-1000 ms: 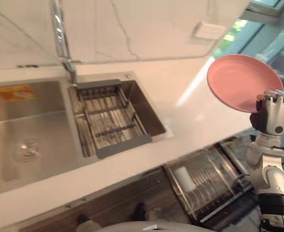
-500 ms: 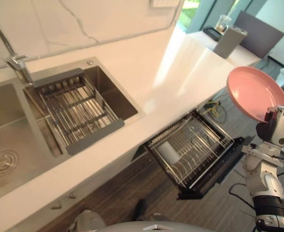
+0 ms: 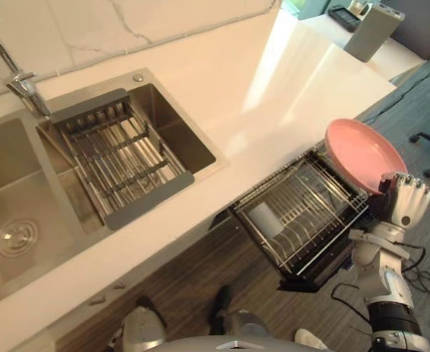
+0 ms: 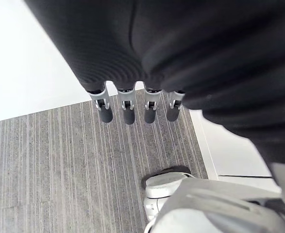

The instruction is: Walk over to the sink, pick up the cup, carry it to the dishwasher, place the cup inside the dishwasher, then close the dishwasher door

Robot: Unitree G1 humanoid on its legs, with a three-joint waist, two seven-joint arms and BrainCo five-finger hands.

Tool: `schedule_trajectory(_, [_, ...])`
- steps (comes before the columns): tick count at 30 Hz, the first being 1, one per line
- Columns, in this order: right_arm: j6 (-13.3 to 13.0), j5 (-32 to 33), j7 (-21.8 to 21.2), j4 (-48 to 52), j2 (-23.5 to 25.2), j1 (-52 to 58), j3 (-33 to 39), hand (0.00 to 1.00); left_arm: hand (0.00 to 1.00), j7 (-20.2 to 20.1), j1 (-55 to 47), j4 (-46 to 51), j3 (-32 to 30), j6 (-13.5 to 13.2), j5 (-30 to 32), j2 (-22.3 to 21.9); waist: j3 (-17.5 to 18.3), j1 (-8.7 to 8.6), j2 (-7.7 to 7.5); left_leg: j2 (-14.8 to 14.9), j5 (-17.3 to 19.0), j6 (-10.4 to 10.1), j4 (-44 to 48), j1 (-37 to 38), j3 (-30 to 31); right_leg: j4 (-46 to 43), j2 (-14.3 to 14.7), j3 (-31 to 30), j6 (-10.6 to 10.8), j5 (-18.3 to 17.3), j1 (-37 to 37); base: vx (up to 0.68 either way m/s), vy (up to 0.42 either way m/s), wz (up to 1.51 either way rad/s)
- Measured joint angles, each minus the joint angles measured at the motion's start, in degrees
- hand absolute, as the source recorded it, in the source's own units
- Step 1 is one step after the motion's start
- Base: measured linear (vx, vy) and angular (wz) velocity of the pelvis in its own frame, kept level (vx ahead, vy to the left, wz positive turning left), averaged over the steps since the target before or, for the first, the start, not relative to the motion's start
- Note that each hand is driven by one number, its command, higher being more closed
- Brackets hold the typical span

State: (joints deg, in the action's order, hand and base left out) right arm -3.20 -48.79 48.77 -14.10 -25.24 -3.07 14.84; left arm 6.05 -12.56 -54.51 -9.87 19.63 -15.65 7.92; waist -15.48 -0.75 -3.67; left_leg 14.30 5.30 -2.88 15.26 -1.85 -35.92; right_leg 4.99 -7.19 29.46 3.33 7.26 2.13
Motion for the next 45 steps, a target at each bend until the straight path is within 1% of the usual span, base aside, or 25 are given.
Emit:
schedule_trajectory(2, [2.2,0.2,0.1,-2.4,0.2,0.6,0.0,1.0,0.0,-0.3,0.0,0.0,1.1,0.4,0.1,-0.3,-0.8,-0.21,1.24,-1.1,-0.3,0.5,-1.2,0.0,0.0,0.0,-0.7,0.2,-0.1,0.0,-0.3,-0.03,0.085,0.06])
schedule_trajectory(3, [2.8,0.4,0.1,-3.1,0.2,0.6,0.0,1.0,0.0,-0.3,0.1,0.0,1.3,0.5,0.2,-0.4,-0.9,-0.29,1.54,-1.4,-0.5,0.6,-1.6,-0.1,0.0,0.0,-1.0,0.3,0.0,0.0,-0.5,-0.02,0.087,0.06])
schedule_trajectory(5, [5.1,2.5,0.5,-5.0,0.2,0.7,0.0,1.0,0.0,-0.6,0.1,0.0,2.1,0.8,0.8,-0.8,-1.6,-0.65,2.8,-2.5,-0.7,0.4,-2.8,-0.4,-0.1,0.0,-1.8,0.8,0.1,0.4,-1.4,-0.01,0.091,0.01])
schedule_trajectory(6, [5.9,3.0,0.5,-5.4,0.2,0.7,0.0,1.0,0.0,-0.7,0.2,0.0,2.2,0.9,1.4,-0.9,-1.7,-0.69,3.05,-2.7,-0.8,0.5,-3.1,-0.5,-0.2,0.0,-1.9,0.8,0.1,0.5,-1.5,0.0,0.095,-0.02])
schedule_trajectory(8, [8.1,5.3,0.9,-7.1,0.2,0.3,0.0,1.0,0.0,-1.5,0.8,-0.1,2.5,1.6,2.5,-0.9,-2.2,-0.83,3.97,-3.4,-1.6,1.2,-3.9,-1.2,-0.2,0.0,-2.3,0.6,0.2,0.9,-2.7,0.02,0.071,-0.03])
schedule_trajectory(9, [8.7,6.0,1.1,-7.6,0.2,0.2,0.0,1.0,0.0,-1.5,1.1,-0.1,2.7,1.8,2.5,-0.9,-2.4,-0.84,4.18,-3.5,-1.7,1.2,-4.1,-1.2,-0.3,0.0,-2.3,0.5,0.2,1.0,-3.0,0.03,0.061,-0.08])
schedule_trajectory(10, [9.5,6.8,1.5,-8.3,0.2,0.0,0.0,1.0,0.0,-1.6,1.7,-0.1,3.0,1.9,2.5,-0.9,-2.6,-0.77,4.67,-3.8,-2.1,1.3,-4.3,-1.2,-0.6,0.0,-2.5,0.0,0.4,1.2,-3.5,0.02,0.064,-0.09])
schedule_trajectory(13, [10.9,8.4,1.9,-10.2,0.2,-2.8,0.0,1.0,0.0,-2.7,3.2,-0.1,3.2,2.0,4.1,-0.9,-4.2,-0.85,5.94,-4.1,-2.1,1.3,-4.4,-1.4,-0.8,0.0,-2.5,-0.8,0.4,1.5,-4.4,0.01,0.05,-0.16])
schedule_trajectory(15, [11.1,9.0,1.9,-12.1,-0.3,-5.8,-0.1,1.0,0.0,-3.0,4.7,-0.1,3.3,2.0,4.6,-0.9,-5.5,-1.05,6.82,-4.4,-2.2,1.3,-4.5,-1.9,-0.2,0.0,-2.6,-1.9,0.2,1.5,-5.6,-0.02,0.046,-0.23])
schedule_trajectory(17, [11.5,9.2,1.9,-12.3,-0.5,-8.0,-0.7,1.0,0.0,-3.3,5.9,-0.1,3.5,2.0,4.6,-0.8,-6.5,-0.92,7.32,-4.8,-2.3,1.5,-5.1,-2.7,-0.1,-0.2,-2.7,-3.0,0.0,2.1,-7.1,-0.02,0.048,-0.33])
schedule_trajectory(20, [12.8,10.9,1.1,-16.1,-3.1,-13.3,-4.9,1.0,0.0,-3.8,9.0,-0.1,3.9,2.6,4.7,-0.1,-9.2,-0.75,7.74,-5.8,-3.3,1.8,-6.5,-3.5,-0.1,-0.4,-3.1,-4.3,-0.1,3.7,-9.3,-0.01,0.035,-0.2])
schedule_trajectory(21, [13.4,11.3,0.6,-16.8,-3.5,-14.3,-5.9,1.0,0.0,-3.8,9.5,-0.1,3.9,3.2,5.0,0.1,-9.6,-0.67,7.76,-5.8,-3.3,1.8,-6.5,-3.7,-0.1,-0.4,-3.1,-4.6,-0.2,3.8,-9.7,-0.04,0.053,-0.21])
schedule_trajectory(23, [14.3,11.5,-0.5,-21.3,-4.9,-20.0,-10.9,1.0,0.0,-3.7,10.6,-0.2,3.9,5.5,7.3,0.7,-10.1,-0.17,8.02,-6.0,-3.3,1.8,-6.5,-4.8,-0.2,-1.5,-3.1,-6.2,-0.3,3.8,-12.2,-0.05,0.054,-0.3])
schedule_trajectory(25, [14.8,13.1,-1.6,-26.0,-6.4,-25.5,-14.9,1.0,0.0,-3.7,11.3,-0.4,3.9,6.5,7.4,1.2,-10.2,0.27,8.33,-6.1,-3.3,1.8,-6.5,-6.2,-0.2,-2.3,-3.3,-7.3,-0.6,4.0,-14.6,-0.03,0.036,-0.23])
schedule_trajectory(27, [15.0,15.0,-2.3,-30.3,-8.2,-30.1,-18.2,1.0,0.0,-3.7,12.7,-1.1,3.9,6.9,7.4,1.4,-10.7,0.71,9.04,-6.5,-3.6,2.1,-6.5,-7.7,-0.2,-2.4,-3.3,-7.4,-0.7,4.5,-16.2,-0.04,0.035,-0.04])
schedule_trajectory(29, [15.6,17.5,-2.4,-34.3,-10.5,-35.2,-20.5,1.0,0.0,-4.1,14.6,-2.3,4.6,6.9,7.3,1.4,-11.4,1.64,10.0,-7.0,-4.1,2.5,-6.7,-9.4,0.0,-2.3,-3.6,-7.4,-0.7,5.2,-17.8,-0.04,0.048,0.03])
schedule_trajectory(32, [15.9,18.8,-3.5,-37.0,-13.2,-38.7,-22.1,1.0,0.0,-5.4,16.0,-2.5,5.7,7.0,7.3,1.4,-12.0,2.45,10.81,-8.3,-5.4,3.0,-8.5,-10.9,0.8,-2.3,-4.2,-7.0,-0.7,5.6,-19.5,-0.03,0.079,0.13])
schedule_trajectory(34, [15.9,21.7,-4.2,-38.5,-14.9,-40.3,-23.8,1.0,0.0,-5.8,16.4,-2.6,6.7,7.1,7.0,1.5,-12.1,2.58,11.02,-8.9,-5.7,3.1,-8.8,-12.4,2.5,-2.2,-4.7,-6.7,-0.6,6.0,-20.7,-0.02,0.099,0.18])
schedule_trajectory(37, [16.0,28.2,-4.6,-40.4,-17.5,-42.8,-23.8,1.0,0.0,-6.7,18.0,-2.7,9.5,7.3,6.8,1.5,-12.7,2.84,12.18,-10.4,-6.9,3.9,-10.5,-13.5,3.1,-2.2,-5.7,-6.7,-0.4,6.9,-22.2,0.0,0.107,0.15])
schedule_trajectory(38, [16.1,29.0,-4.6,-40.9,-18.1,-43.5,-23.7,1.0,0.0,-6.7,18.4,-2.7,10.4,7.3,6.8,1.5,-12.8,2.81,12.6,-10.8,-7.0,4.1,-10.7,-13.8,3.4,-2.1,-6.0,-6.7,-0.2,7.0,-22.4,0.01,0.11,0.16])
schedule_trajectory(39, [16.0,29.1,-4.9,-40.9,-19.8,-44.1,-23.6,1.0,0.0,-6.9,19.2,-2.6,12.0,7.3,6.4,1.4,-13.4,2.75,13.84,-11.4,-7.2,4.2,-10.8,-14.3,4.8,-2.1,-6.6,-6.6,0.1,7.3,-22.5,0.01,0.088,0.16])
schedule_trajectory(40, [16.0,28.0,-5.1,-40.9,-20.6,-44.1,-23.4,1.0,0.0,-6.9,19.3,-2.6,12.9,7.3,6.0,1.2,-13.4,2.79,14.42,-12.0,-7.5,4.3,-11.6,-14.3,5.7,-2.1,-7.1,-6.6,0.3,7.4,-22.9,0.03,0.114,0.1])
schedule_trajectory(41, [15.9,26.6,-5.7,-40.8,-20.8,-44.2,-22.7,1.0,0.0,-6.8,19.2,-2.9,14.2,7.3,5.2,1.2,-13.2,2.96,14.68,-13.1,-8.1,4.0,-12.7,-14.4,7.5,-2.1,-7.8,-6.6,0.5,7.5,-23.6,0.03,0.082,-0.02])
schedule_trajectory(42, [15.9,26.2,-6.1,-40.8,-20.9,-44.1,-22.4,1.0,0.0,-6.8,19.1,-3.0,14.8,7.3,4.5,1.1,-13.2,3.05,14.74,-13.6,-8.3,4.0,-13.0,-14.4,8.9,-2.2,-8.1,-6.6,0.6,7.7,-23.8,0.05,0.095,0.02])
schedule_trajectory(45, [16.1,26.1,-6.4,-40.7,-22.2,-41.0,-18.5,1.0,0.0,-6.7,19.0,-2.9,17.2,6.6,3.5,0.4,-12.4,2.91,15.84,-15.4,-9.2,4.1,-14.5,-14.4,12.9,-3.0,-9.8,-5.9,1.4,7.9,-23.9,0.06,0.075,0.26])
